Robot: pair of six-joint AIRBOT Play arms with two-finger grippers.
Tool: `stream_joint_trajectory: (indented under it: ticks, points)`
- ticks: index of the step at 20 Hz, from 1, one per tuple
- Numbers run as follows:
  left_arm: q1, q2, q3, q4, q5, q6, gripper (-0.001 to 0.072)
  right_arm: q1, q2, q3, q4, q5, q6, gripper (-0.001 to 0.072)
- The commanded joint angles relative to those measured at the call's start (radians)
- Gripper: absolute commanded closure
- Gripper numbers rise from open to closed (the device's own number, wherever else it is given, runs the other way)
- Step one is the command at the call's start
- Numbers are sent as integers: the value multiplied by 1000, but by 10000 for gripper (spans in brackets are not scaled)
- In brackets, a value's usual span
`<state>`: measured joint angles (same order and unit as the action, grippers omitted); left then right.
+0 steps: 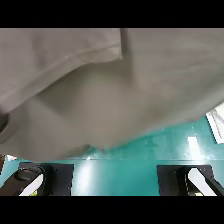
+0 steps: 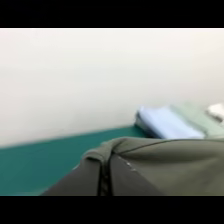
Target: Fold the shirts.
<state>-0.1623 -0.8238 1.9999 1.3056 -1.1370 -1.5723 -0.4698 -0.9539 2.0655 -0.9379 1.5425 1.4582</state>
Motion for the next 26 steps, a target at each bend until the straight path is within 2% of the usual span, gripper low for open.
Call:
stream_joint_trajectory:
  ticks: [1, 5, 8, 12, 14, 16, 18, 21, 23, 26]
  points:
    - [1, -78, -180, 135, -84, -28, 680, 36, -77, -131, -30, 65, 27, 699]
    - [1, -303, -399, 98, -77, -26, 680, 251, -278, -343, -232, 89, 27, 698]
    - [1, -517, -447, 92, -33, -24, 680, 354, -471, -427, -268, 51, 27, 699]
    - [20, -719, -446, 77, 118, 0, 680, 399, -684, -372, -267, -51, 23, 699]
    - [49, -759, -446, 49, 191, 2, 680, 399, -759, -284, -266, -90, 17, 699]
    - [85, -763, -443, -1, 210, 7, 680, 396, -797, -199, -260, -102, 10, 699]
    - [127, -762, -412, -103, 145, 77, 680, 397, -795, -146, -261, -81, -16, 698]
    - [149, -758, -387, -183, -83, 196, 680, 398, -734, -208, -299, -17, -35, 698]
    - [145, -756, -425, -185, -175, 204, 680, 398, -670, -338, -322, -27, -34, 698]
    - [146, -756, -536, -185, -176, 199, 680, 398, -584, -552, -318, -110, -34, 698]
